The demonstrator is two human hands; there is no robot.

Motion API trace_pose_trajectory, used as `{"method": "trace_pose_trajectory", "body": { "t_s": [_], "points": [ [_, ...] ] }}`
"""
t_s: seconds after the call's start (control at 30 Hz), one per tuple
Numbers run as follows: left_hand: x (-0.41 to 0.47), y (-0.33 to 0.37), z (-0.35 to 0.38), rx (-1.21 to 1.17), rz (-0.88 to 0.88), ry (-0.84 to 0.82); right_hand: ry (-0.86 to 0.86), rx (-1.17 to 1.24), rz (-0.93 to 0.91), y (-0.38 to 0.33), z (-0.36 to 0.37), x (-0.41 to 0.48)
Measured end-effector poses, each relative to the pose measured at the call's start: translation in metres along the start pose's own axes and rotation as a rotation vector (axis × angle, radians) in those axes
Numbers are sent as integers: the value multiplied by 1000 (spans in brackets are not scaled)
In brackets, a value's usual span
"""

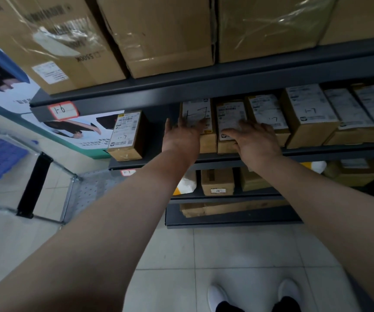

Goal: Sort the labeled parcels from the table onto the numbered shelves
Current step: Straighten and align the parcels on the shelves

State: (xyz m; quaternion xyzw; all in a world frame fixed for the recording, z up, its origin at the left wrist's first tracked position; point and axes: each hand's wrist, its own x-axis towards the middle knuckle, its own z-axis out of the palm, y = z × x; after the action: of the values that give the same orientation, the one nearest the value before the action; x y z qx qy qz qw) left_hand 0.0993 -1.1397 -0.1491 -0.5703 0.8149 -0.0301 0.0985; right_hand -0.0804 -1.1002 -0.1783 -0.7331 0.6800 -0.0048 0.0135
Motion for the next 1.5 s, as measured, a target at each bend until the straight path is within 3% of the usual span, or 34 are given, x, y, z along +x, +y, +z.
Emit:
{"method": "trace_pose_trajectory", "body": {
  "t_s": [0.17,0.27,0.4,0.53,0.63,0.8,1.1,1.5],
  "points": [
    [-9,-7,3,-154,-46,30,115,92,-22,-7,1,-9],
    [-23,-31,8,-180,-188,61,196,118,-112,-26,-1,-13],
    [-42,-82,17,-154,-399,-37,195,168,-221,-64,-10,-5],
    [-50,-117,28,-244,-502,-153,159,134,-217,-91,-8,6],
    [-51,-130,41,-318,-467,-191,98,78,-120,-95,-6,12],
    [-47,-125,45,-300,-404,-69,-82,212,31,-89,-11,26],
    [-32,-78,29,-270,-241,-111,-59,260,17,-94,-19,26],
    [-33,-69,27,-295,-244,-158,19,201,20,-99,-13,22]
  ]
}}
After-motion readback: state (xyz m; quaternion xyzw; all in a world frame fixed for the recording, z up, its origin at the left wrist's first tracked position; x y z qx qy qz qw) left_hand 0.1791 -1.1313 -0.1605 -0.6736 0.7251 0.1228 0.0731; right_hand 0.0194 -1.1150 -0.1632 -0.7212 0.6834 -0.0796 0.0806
